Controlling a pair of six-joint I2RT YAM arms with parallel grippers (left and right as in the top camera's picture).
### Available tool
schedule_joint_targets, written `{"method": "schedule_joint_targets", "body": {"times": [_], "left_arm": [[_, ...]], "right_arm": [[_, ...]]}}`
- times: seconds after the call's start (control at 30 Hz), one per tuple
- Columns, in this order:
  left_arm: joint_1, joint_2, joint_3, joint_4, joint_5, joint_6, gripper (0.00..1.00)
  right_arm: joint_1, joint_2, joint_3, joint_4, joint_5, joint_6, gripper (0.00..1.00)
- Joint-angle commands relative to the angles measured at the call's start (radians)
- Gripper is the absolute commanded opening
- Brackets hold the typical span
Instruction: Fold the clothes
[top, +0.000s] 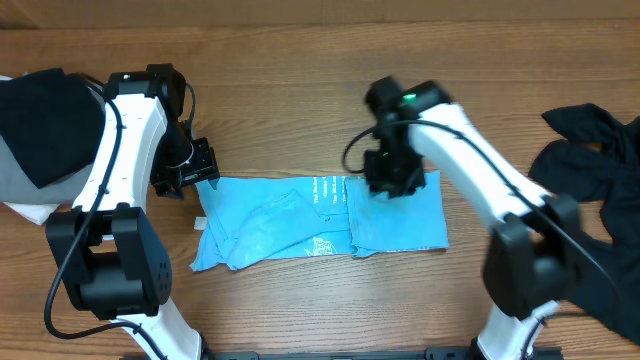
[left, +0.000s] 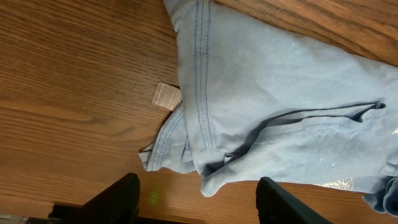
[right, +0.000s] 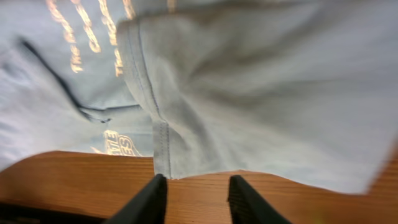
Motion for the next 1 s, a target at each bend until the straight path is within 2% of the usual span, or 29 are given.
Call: {"method": "schedule_joint_targets", "body": {"times": [0.0,0.07,0.1,0.2,0.4,0.47,0.6,0.67,0.73,0.8,0.9,0.97], "left_arm": [[0.004,-0.010,-0.022,0.005,0.008,0.050,0.65],[0.004,-0.009,-0.058,0.020,0.012,0.078,0.65],[0.004,-0.009,-0.081,0.031,0.012,0.087,0.66],[0.004,-0.009,-0.161,0.098,0.013,0.114,0.68],[0.003,-0.009,-0.327,0.306,0.162,0.271,0.74],[-0.011,-0.009,-0.424,0.441,0.174,0.310,0.87],[-0.029,-0.009,-0.507,0.532,0.174,0.303,0.93],[-0.037,-0.009,-0.532,0.562,0.182,0.301,0.91],[-0.050,-0.009,-0.537,0.562,0.204,0.303,0.81],[-0.063,-0.009,-0.536,0.553,0.222,0.303,0.55],[-0.071,-0.009,-0.525,0.526,0.221,0.303,0.20],[-0.063,-0.009,-0.500,0.489,0.217,0.303,0.09]], "right_arm": [[-0.079,-0.109,0.024,0.002,0.035,0.002,0.45],[-0.127,-0.128,0.024,-0.015,0.034,0.002,0.80],[-0.148,-0.131,0.024,-0.031,0.034,-0.003,1.00],[-0.195,-0.131,0.024,-0.072,0.035,-0.081,1.00],[-0.246,-0.131,0.024,-0.075,0.035,-0.080,1.00],[-0.252,-0.131,0.024,-0.070,0.036,-0.081,1.00],[-0.252,-0.131,0.024,-0.071,0.035,-0.081,1.00],[-0.252,-0.131,0.024,-0.070,0.036,-0.081,1.00],[-0.252,-0.131,0.024,-0.068,0.035,-0.081,1.00],[-0.252,-0.131,0.024,-0.066,0.036,-0.081,1.00],[-0.252,-0.131,0.024,-0.067,0.037,-0.081,1.00],[-0.252,-0.131,0.024,-0.068,0.048,-0.081,1.00]]}}
